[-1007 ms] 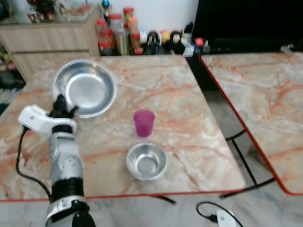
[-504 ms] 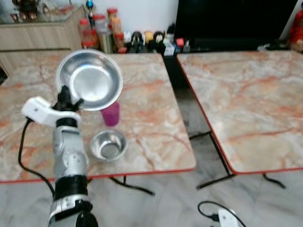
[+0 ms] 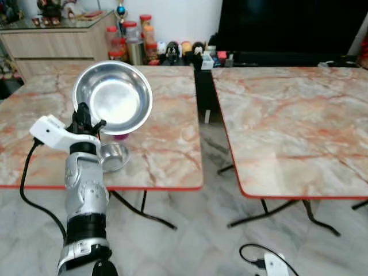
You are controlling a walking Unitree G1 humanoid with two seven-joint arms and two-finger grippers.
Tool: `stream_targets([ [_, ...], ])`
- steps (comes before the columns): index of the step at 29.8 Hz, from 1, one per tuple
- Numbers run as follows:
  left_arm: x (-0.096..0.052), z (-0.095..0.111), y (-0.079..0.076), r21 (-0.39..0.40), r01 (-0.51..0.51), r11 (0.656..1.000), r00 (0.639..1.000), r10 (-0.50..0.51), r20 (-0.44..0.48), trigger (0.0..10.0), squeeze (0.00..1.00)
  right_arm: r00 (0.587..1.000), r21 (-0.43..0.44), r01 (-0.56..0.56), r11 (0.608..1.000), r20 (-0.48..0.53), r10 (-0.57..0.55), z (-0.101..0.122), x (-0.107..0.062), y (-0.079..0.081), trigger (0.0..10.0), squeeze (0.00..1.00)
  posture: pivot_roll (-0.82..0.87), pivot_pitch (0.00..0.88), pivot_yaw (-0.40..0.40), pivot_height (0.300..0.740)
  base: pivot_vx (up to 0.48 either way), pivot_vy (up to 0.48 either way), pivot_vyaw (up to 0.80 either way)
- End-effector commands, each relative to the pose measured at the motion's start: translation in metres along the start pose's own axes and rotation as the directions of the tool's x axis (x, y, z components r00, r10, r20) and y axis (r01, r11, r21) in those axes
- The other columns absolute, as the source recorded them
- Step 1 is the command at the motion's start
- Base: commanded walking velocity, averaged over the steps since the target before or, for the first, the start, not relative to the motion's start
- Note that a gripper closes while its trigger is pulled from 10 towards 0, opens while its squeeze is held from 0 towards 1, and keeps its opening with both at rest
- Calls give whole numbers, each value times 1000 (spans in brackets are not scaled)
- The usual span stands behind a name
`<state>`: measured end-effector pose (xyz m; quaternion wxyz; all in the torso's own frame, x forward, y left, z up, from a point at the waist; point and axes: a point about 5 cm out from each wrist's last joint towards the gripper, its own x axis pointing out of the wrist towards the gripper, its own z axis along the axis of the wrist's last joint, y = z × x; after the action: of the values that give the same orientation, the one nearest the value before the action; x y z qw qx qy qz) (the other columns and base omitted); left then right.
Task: Setting the table
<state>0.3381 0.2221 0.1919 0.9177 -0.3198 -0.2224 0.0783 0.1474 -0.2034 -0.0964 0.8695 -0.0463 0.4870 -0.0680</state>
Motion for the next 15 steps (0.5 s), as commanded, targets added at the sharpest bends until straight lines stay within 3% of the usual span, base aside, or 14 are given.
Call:
stream_targets([
  [1, 4, 6, -4, 23, 18, 1000, 1000, -19, 20, 10000, 0, 1000, -1, -7, 1000, 20, 7, 6, 1, 3, 10000, 0, 5, 0, -28, 740, 0, -401, 587],
  [9, 4, 2, -10, 43, 45, 998, 999, -45, 7, 10000, 0, 1000, -2, -7, 1000, 27, 7, 7, 1, 3, 10000, 0, 5, 0, -27, 740, 0, -400, 0],
  [12, 3, 2, -10, 41, 47, 998, 999, -47, 5, 10000, 0, 1000, 2, -5, 1000, 28, 5, 7, 1, 3, 10000, 0, 3, 0, -26, 740, 0, -400, 552],
  [15, 4, 1, -11, 39, 48, 998, 999, -48, 4, 10000, 0, 1000, 18, 2, 1000, 22, -3, 7, 1, 2, 10000, 0, 2, 0, -27, 740, 0, -401, 0],
])
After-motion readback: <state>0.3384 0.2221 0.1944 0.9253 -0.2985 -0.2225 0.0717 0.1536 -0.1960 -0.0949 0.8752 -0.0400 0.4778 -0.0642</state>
